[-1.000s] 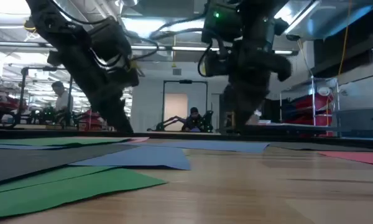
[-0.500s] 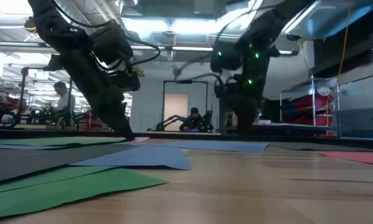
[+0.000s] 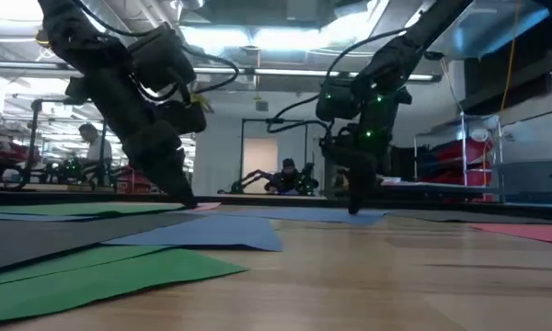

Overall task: Organize paper
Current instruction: Move the blue paper to the top center of the table

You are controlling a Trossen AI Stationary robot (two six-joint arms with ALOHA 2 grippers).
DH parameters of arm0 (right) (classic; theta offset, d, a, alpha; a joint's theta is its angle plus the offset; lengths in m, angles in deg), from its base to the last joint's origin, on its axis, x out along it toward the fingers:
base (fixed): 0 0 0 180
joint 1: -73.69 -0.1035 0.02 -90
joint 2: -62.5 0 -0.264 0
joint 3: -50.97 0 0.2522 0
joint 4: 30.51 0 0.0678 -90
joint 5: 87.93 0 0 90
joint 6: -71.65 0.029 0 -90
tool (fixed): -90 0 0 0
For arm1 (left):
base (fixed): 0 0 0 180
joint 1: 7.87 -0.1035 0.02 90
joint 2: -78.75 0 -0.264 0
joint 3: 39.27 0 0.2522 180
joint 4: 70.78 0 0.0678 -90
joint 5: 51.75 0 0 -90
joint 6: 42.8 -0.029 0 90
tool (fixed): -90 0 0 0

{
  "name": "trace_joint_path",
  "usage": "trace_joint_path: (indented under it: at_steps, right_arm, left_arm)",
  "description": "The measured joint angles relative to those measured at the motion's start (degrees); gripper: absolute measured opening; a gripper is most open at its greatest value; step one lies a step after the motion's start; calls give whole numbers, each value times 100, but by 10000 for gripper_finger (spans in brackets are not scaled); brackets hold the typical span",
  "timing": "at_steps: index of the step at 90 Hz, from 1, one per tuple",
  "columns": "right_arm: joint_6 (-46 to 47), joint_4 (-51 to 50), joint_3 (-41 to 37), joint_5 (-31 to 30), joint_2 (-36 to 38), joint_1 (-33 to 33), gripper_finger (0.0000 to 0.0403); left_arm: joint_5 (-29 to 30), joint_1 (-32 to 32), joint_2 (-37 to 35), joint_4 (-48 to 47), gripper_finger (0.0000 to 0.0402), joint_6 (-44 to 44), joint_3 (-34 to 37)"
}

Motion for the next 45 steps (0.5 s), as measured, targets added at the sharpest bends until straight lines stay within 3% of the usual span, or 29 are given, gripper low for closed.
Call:
trace_joint_path:
  at_steps: [30,45]
  right_arm:
    - [-381,-414,544,-2,-33,-3,0]
    - [-425,-517,579,-167,-27,-2,0]
  left_arm:
    - [115,-33,-2,326,0,-78,-10]
    - [174,-321,-9,651,0,-373,-412]
